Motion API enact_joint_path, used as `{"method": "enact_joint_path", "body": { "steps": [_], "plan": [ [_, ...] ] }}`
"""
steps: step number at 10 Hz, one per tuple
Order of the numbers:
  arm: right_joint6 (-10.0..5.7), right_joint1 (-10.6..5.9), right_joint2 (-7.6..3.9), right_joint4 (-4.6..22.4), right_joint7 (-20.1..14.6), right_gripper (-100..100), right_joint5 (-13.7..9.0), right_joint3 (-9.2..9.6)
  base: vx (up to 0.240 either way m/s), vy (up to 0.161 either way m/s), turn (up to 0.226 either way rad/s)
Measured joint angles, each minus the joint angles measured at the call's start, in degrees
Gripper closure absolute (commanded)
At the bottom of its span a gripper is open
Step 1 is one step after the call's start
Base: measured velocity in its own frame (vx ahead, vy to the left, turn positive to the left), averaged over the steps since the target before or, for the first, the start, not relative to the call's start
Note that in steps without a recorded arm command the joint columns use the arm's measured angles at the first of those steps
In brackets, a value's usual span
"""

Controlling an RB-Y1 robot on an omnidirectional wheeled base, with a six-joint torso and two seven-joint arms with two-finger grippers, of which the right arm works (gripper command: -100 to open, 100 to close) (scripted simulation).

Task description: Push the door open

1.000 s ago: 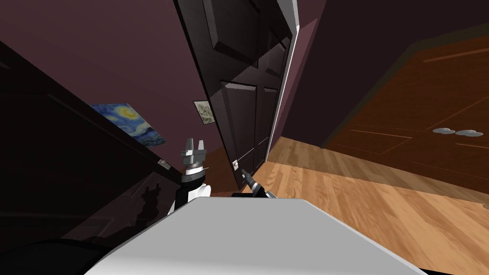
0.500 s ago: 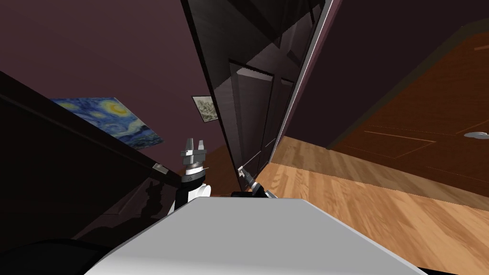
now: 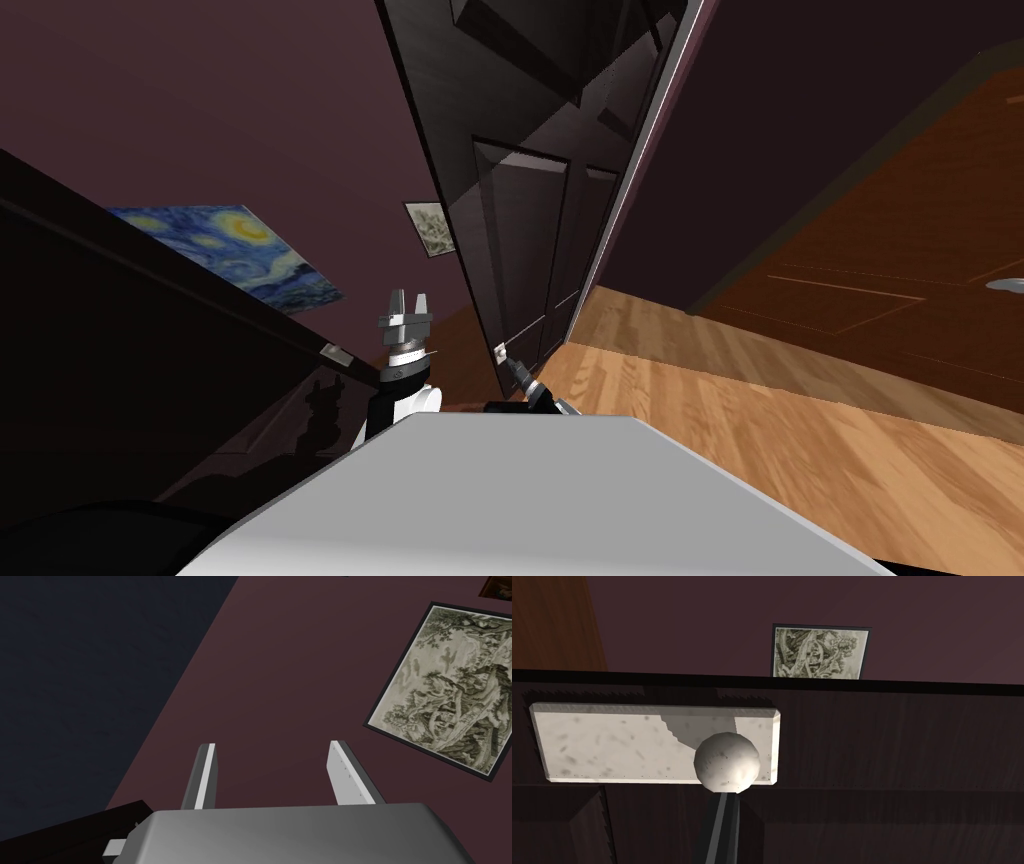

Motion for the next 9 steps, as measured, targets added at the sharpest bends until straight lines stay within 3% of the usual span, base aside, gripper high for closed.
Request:
{"method": "enact_joint_path", "body": {
  "steps": [2, 3, 7, 9],
  "plan": [
    [0.00, 0.01, -0.01, 0.00, 0.00, 100, 0.00, 0.00, -0.003, -0.002, 0.000],
    [0.00, 0.01, -0.01, 0.00, 0.00, -100, 0.00, 0.00, -0.105, -0.039, -0.118],
    [0.14, 0.39, 0.01, -0.23, 0.53, -100, -0.47, -1.33, -0.170, -0.071, -0.069],
    [0.05, 0.38, 0.10, 0.06, 0.63, -100, -0.49, -1.52, 0.086, 0.095, 0.030]
  ]
}}
